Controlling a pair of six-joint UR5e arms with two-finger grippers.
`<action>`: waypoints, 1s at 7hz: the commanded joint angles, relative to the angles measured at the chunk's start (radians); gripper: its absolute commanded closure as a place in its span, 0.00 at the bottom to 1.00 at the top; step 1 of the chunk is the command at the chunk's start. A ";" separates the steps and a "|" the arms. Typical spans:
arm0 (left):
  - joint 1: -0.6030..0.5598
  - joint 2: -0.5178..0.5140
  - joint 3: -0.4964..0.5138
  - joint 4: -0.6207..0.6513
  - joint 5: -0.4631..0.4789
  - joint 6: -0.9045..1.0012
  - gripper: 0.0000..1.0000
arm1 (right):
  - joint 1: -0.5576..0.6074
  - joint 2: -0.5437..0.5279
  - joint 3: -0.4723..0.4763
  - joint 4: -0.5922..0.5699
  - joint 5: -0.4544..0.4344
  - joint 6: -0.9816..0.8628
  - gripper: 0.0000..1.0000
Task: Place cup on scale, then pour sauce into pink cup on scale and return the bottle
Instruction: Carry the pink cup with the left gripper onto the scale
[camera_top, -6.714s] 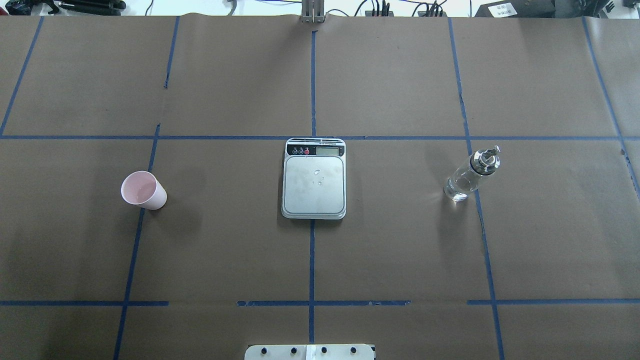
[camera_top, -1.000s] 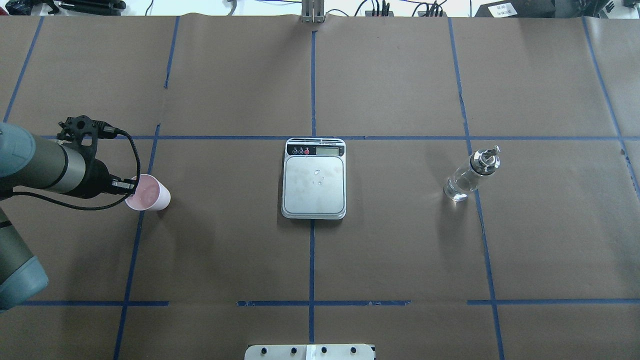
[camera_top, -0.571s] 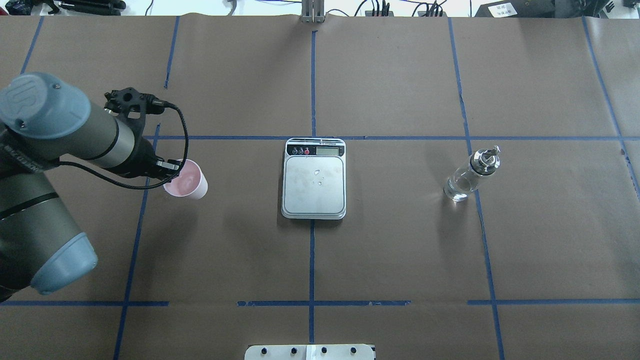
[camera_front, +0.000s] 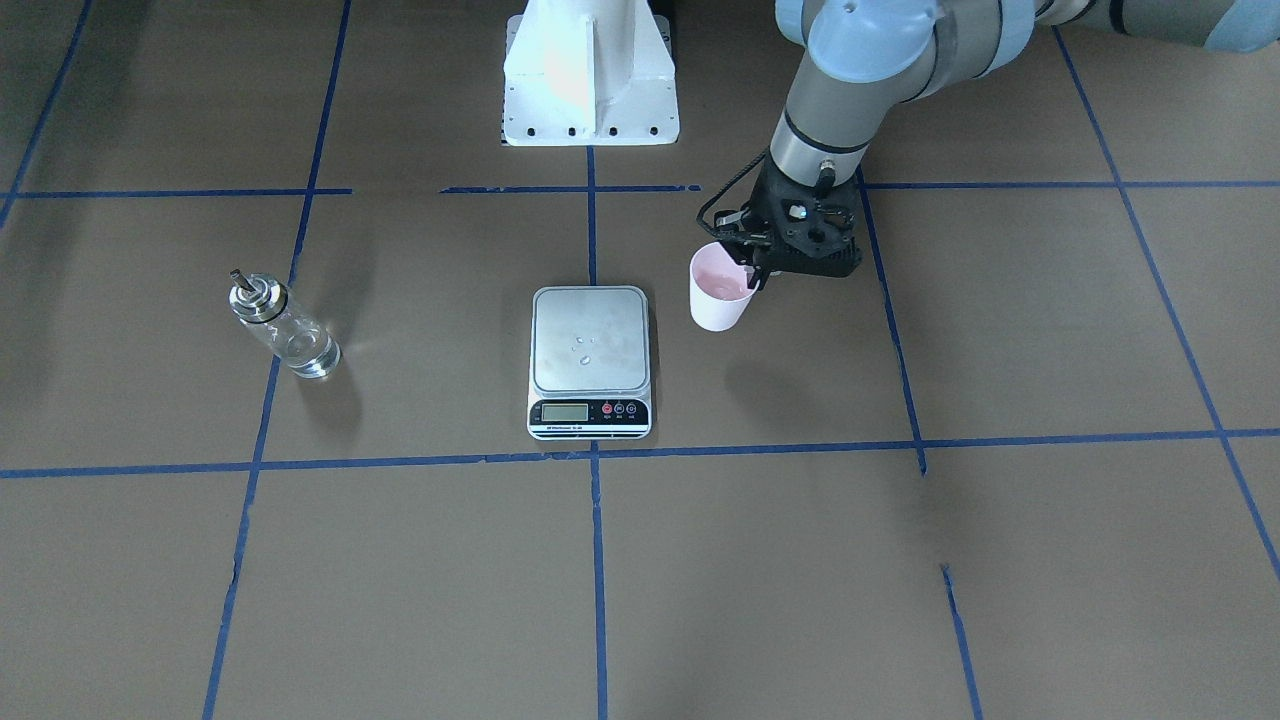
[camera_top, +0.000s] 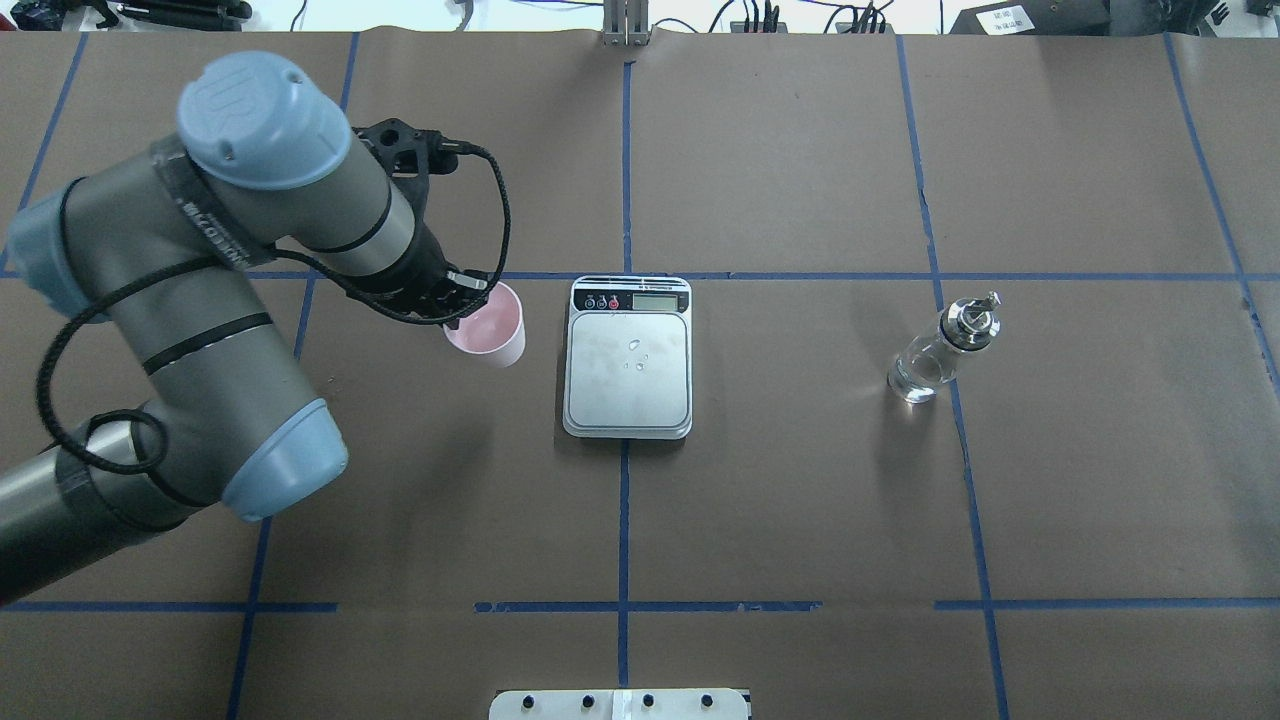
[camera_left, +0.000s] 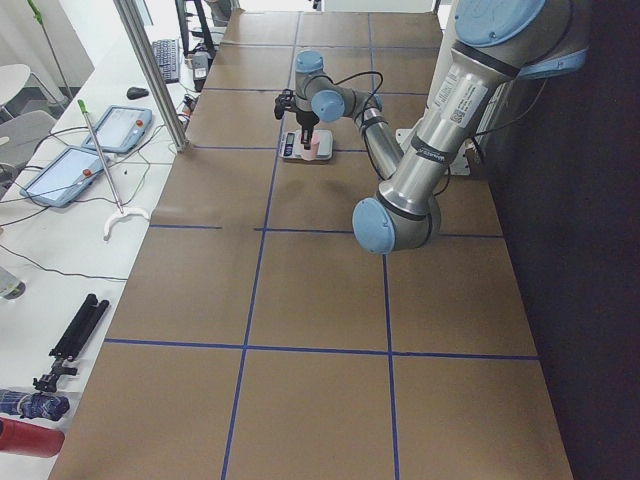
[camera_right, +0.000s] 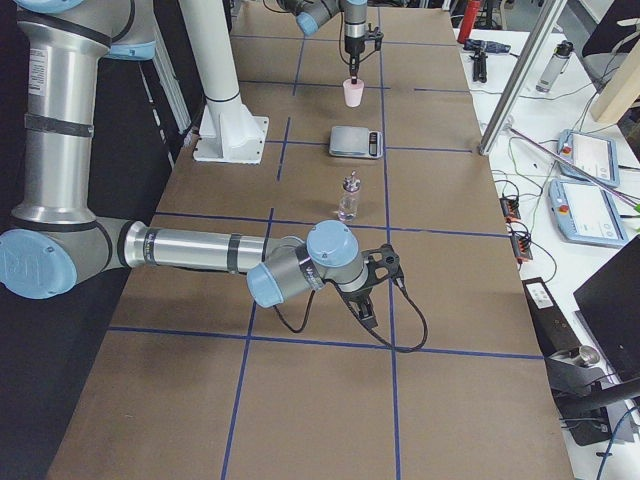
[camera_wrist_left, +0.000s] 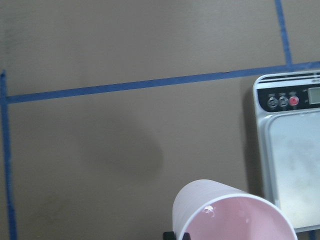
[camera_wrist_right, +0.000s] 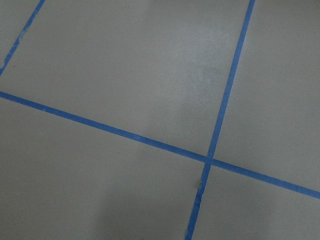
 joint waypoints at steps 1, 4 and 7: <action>0.024 -0.162 0.166 -0.003 -0.005 -0.075 1.00 | 0.000 0.000 0.000 0.001 0.000 0.001 0.00; 0.065 -0.251 0.282 -0.020 -0.004 -0.117 1.00 | 0.000 0.000 0.000 0.001 0.000 0.001 0.00; 0.105 -0.244 0.298 -0.049 0.002 -0.118 1.00 | 0.000 0.000 0.000 0.001 -0.002 0.002 0.00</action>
